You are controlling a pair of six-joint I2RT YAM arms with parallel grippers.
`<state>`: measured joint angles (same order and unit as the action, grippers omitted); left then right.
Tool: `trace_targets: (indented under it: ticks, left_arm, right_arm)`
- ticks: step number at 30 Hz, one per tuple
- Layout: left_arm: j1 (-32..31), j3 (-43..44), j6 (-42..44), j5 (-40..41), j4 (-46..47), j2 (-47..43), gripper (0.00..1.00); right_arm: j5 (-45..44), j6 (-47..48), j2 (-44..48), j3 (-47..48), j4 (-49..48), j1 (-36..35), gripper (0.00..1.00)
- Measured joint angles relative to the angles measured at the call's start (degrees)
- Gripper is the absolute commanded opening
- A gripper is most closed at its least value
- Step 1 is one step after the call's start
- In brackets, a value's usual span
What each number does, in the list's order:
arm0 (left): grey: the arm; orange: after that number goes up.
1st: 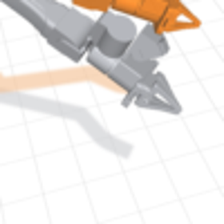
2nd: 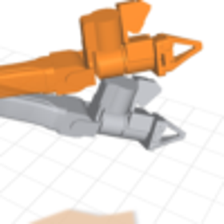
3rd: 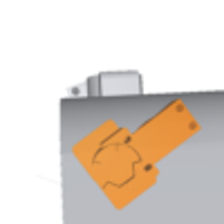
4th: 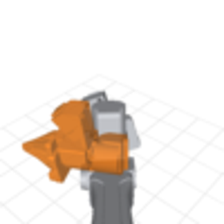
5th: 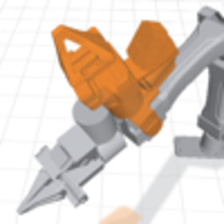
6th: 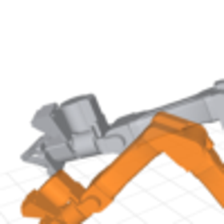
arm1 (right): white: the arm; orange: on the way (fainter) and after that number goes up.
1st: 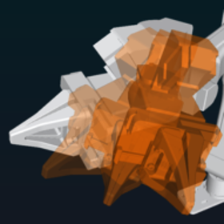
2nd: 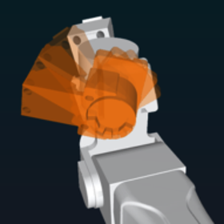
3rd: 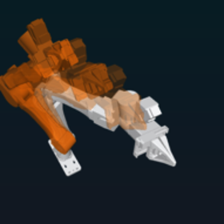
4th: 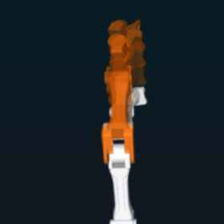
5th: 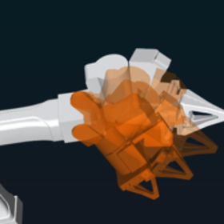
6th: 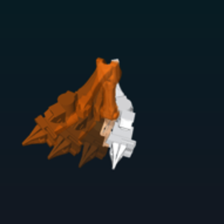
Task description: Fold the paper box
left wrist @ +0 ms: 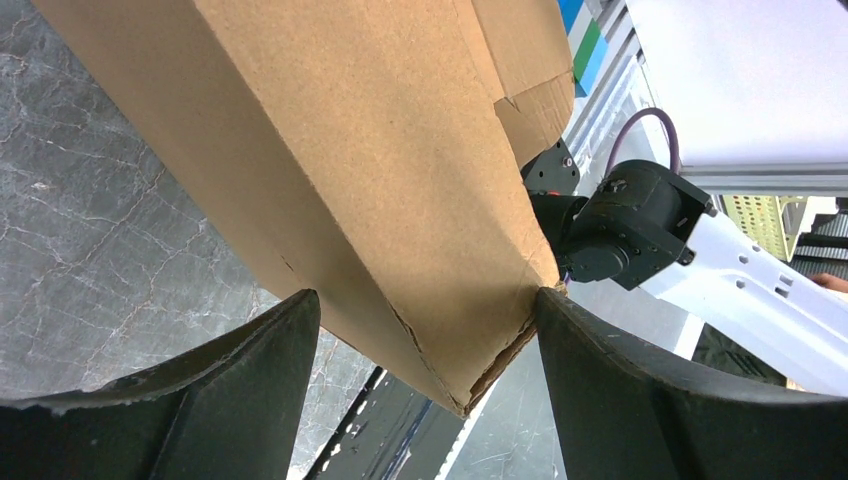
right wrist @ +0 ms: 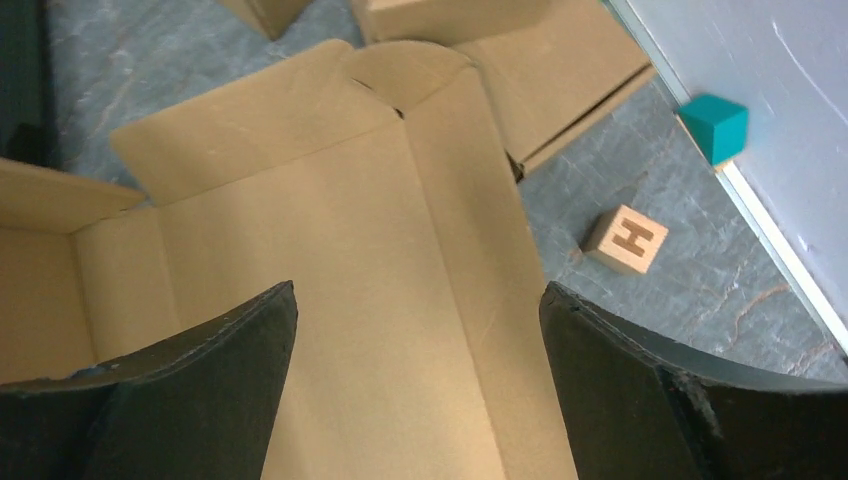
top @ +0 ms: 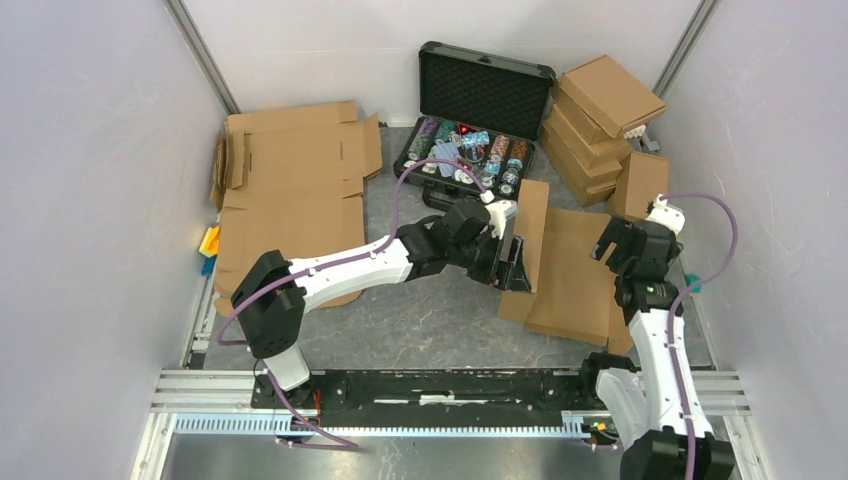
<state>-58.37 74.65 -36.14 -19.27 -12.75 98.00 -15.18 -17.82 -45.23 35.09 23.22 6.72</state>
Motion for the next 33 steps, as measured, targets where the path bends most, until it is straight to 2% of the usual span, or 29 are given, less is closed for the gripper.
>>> trace_targets:
  ticks: [10,16,21,23,25,28,29,32,33]
  left_arm:
    - [0.0,1.4,2.4,-0.7,-1.9,0.4,0.84]
    - [0.0,1.6,3.0,-1.4,-2.1,0.5,0.84]
    - [0.0,1.9,3.0,-2.1,-2.6,0.7,0.84]
    - [0.0,2.0,3.0,-2.1,-2.6,0.8,0.84]
    - [0.0,2.0,3.0,-2.1,-2.6,0.8,0.83]
    - [0.0,2.0,3.1,-2.1,-2.6,0.8,0.83]
    - [0.0,2.0,3.1,-2.1,-2.8,0.8,0.83]
    - [0.0,1.9,3.1,-2.1,-3.0,0.7,0.83]
    - [0.0,1.9,3.1,-2.1,-3.0,0.7,0.83]
  right_arm:
    - [-1.1,-0.3,-4.7,-8.9,-5.6,9.5,0.98]
    - [4.8,0.4,-9.8,-9.4,-8.8,13.5,0.94]
    - [9.5,1.4,-9.4,-11.0,-10.4,15.8,0.76]
    - [11.3,1.5,-9.2,-11.4,-10.4,16.2,0.63]
    - [12.4,1.8,-8.7,-11.6,-10.5,16.2,0.44]
    - [14.0,1.7,-7.4,-11.6,-10.5,16.3,0.22]
    - [14.6,1.7,-6.8,-11.6,-10.4,16.3,0.17]
    - [17.0,1.5,-4.8,-11.6,-10.1,16.3,0.16]
    - [17.9,1.4,-4.2,-11.5,-9.8,16.3,0.12]
